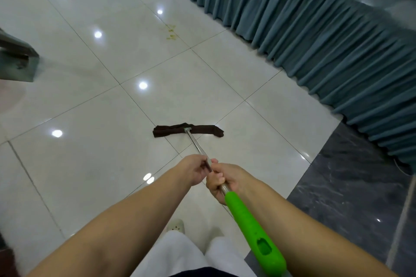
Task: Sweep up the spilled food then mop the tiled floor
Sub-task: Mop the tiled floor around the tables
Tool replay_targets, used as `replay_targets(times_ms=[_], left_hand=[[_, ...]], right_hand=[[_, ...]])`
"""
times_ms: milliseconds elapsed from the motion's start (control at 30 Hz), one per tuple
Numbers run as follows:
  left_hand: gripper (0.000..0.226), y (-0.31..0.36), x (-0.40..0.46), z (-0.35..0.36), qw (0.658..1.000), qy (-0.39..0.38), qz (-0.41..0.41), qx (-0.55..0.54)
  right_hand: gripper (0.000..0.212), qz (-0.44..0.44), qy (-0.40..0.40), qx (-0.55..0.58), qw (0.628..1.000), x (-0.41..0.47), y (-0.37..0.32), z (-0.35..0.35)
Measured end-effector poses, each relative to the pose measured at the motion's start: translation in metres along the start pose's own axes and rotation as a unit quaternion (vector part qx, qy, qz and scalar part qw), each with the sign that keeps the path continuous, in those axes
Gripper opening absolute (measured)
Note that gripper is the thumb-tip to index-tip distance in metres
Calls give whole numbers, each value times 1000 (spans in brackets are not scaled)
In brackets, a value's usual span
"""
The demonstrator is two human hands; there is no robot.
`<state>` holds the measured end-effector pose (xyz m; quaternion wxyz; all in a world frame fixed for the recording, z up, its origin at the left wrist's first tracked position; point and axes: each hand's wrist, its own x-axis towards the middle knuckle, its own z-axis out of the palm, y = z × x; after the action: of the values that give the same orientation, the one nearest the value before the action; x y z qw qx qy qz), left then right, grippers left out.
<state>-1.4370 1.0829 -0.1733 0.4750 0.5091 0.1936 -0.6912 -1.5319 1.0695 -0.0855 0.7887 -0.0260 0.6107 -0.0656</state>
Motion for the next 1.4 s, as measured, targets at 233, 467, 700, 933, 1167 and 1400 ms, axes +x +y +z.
replay_targets(times_ms=[233,467,700,933,1167,1400], left_hand=[[23,57,17,24,1000,-15,6,-4],[12,127,47,54,1000,0,8,8],[16,227,85,111,999,19,18,24],[25,325,117,168,999,14,53,-5],[32,414,144,210,996,13,90,1],[31,527,175,235,995,-17,98,5]], right_hand=[[19,-4,-16,-54,998,14,-60,33],[20,-2,-49,-95,994,30,-130,76],[33,-3,-58,-69,996,65,-233,131],[32,-8,-69,-106,992,81,-330,190],[32,-27,-97,-107,989,95,-413,246],[30,-28,-121,-108,986,126,-493,322]])
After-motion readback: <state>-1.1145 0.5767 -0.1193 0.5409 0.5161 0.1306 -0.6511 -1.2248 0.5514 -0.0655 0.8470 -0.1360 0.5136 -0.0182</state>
